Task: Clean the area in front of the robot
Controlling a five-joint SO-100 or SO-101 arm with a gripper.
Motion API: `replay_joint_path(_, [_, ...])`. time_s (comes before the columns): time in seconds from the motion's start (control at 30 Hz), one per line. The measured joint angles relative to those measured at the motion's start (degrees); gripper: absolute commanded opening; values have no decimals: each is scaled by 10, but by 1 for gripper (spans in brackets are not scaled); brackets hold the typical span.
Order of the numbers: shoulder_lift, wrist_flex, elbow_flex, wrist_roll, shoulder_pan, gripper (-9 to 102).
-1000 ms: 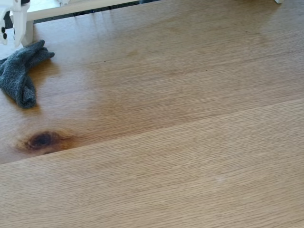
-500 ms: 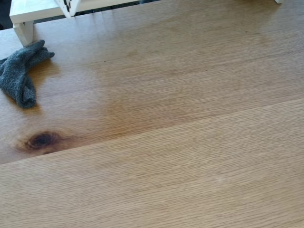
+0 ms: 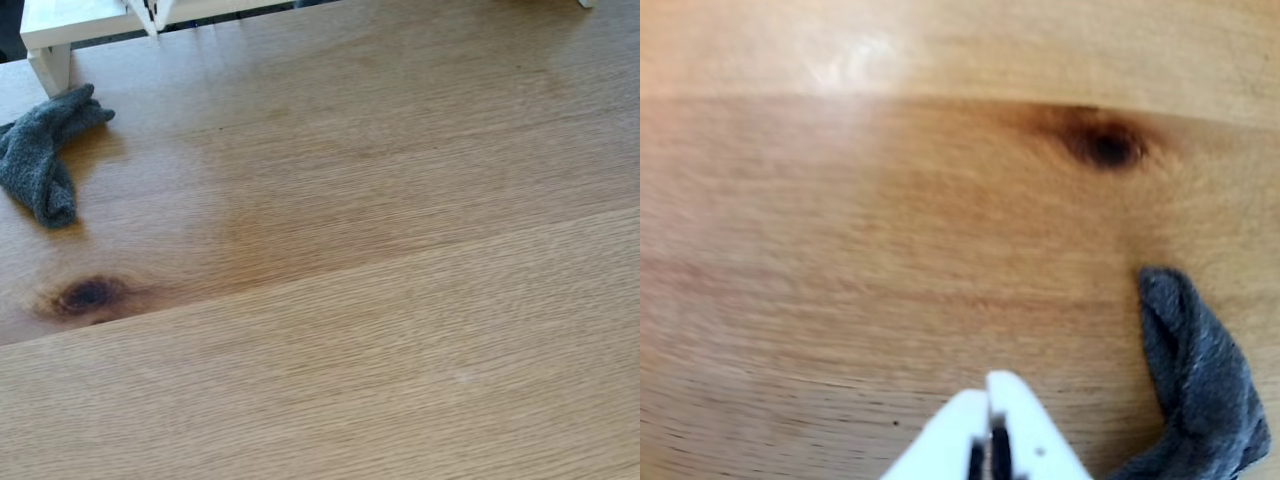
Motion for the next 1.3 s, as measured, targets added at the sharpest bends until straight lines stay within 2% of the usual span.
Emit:
replay_joint_path(0.1, [69,-3,83,-20,25,0])
replay_joint_path(0.23, [93,-54,160,-40,54,0])
replay_joint_path(0.53, [98,-70,164,6,88,0])
replay_joint_path(0.87, [98,81,164,11,98,0])
replay_joint_path(1.3, [98,96,164,-1,105,0])
